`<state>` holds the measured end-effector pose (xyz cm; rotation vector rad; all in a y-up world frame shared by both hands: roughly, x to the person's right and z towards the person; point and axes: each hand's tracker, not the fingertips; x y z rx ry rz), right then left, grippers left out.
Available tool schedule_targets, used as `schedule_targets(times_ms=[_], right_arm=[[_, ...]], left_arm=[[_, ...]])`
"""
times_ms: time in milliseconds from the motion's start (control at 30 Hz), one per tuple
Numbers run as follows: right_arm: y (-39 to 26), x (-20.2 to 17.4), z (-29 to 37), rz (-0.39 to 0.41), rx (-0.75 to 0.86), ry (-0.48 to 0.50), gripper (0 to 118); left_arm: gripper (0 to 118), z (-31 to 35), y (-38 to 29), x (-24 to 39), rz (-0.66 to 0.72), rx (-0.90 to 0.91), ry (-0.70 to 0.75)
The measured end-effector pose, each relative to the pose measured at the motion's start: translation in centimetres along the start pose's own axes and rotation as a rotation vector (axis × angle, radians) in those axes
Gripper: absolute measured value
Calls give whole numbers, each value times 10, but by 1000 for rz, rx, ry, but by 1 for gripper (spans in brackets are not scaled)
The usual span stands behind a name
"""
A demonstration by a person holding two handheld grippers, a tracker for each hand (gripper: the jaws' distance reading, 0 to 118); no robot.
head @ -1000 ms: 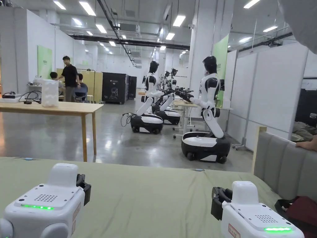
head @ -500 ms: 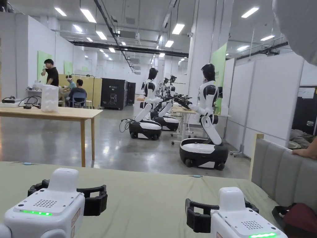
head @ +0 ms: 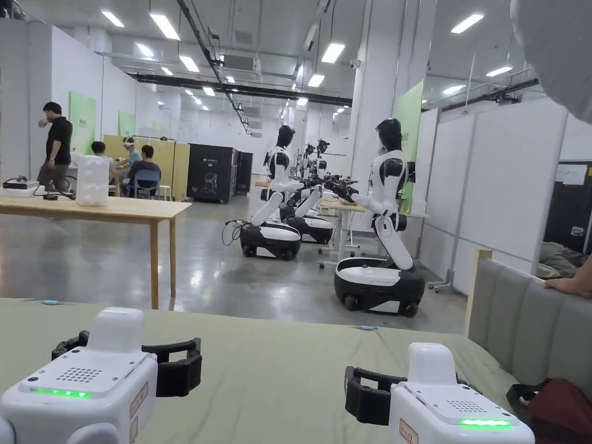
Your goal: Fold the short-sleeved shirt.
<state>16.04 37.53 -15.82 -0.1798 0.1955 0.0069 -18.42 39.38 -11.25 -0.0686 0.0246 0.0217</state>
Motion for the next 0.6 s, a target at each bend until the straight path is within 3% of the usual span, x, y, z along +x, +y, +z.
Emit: schedule_targets(times_ms=[133, 467, 600], right_arm=[[0, -1, -4, 6, -28, -47, 118], [-3, -8, 1, -17, -28, -23, 118], [-5, -7, 1, 40, -11, -35, 118]], left_arm=[[118, -2, -4, 1, 0, -4, -7], [118, -16, -13, 3, 12, -26, -11], [118, -15, -13, 6, 8, -30, -10]])
